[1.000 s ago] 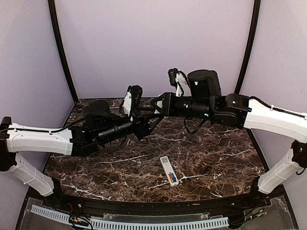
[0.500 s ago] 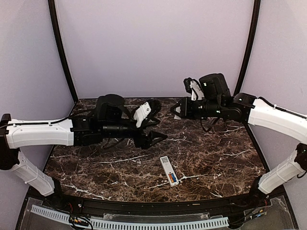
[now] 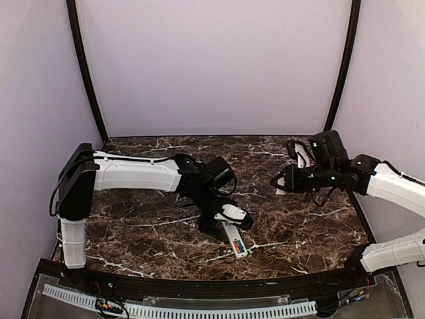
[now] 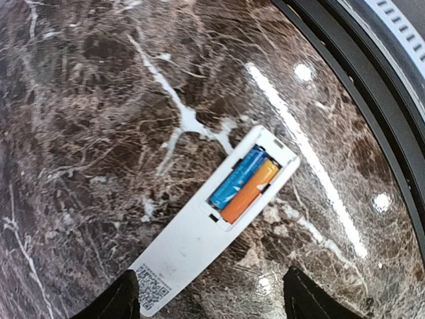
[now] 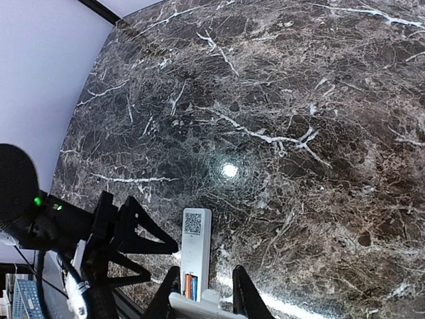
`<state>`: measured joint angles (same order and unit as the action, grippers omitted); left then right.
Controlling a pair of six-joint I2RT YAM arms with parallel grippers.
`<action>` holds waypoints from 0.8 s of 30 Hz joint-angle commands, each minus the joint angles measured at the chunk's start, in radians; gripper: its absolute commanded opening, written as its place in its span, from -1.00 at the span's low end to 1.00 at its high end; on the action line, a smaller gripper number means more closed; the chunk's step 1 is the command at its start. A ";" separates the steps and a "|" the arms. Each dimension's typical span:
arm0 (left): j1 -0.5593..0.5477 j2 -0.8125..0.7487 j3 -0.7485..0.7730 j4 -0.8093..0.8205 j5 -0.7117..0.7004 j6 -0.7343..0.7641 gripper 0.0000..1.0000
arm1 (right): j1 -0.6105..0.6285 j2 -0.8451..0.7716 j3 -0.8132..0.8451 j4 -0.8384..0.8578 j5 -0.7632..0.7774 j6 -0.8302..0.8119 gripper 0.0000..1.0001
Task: Load the batteries into the remote control
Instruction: Move the remote control without the battery cover to the center of the board.
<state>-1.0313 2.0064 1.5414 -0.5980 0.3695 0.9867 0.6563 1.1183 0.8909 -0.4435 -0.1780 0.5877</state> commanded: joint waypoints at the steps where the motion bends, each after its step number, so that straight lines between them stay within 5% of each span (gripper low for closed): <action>1: 0.003 0.052 0.104 -0.161 0.064 0.205 0.48 | -0.018 -0.053 -0.044 0.012 -0.059 -0.026 -0.89; 5: 0.002 0.135 0.193 -0.233 0.036 0.251 0.50 | -0.021 -0.048 -0.057 0.023 -0.091 -0.041 -0.89; 18: -0.013 0.208 0.150 -0.107 -0.010 0.275 0.51 | -0.021 -0.002 -0.066 0.067 -0.147 -0.048 -0.91; 24: -0.027 0.219 0.144 -0.138 -0.039 0.269 0.34 | -0.022 0.001 -0.066 0.073 -0.152 -0.042 -0.92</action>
<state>-1.0451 2.2162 1.7119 -0.6960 0.3504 1.2491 0.6403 1.1179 0.8295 -0.4061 -0.3149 0.5537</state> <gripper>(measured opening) 0.696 0.209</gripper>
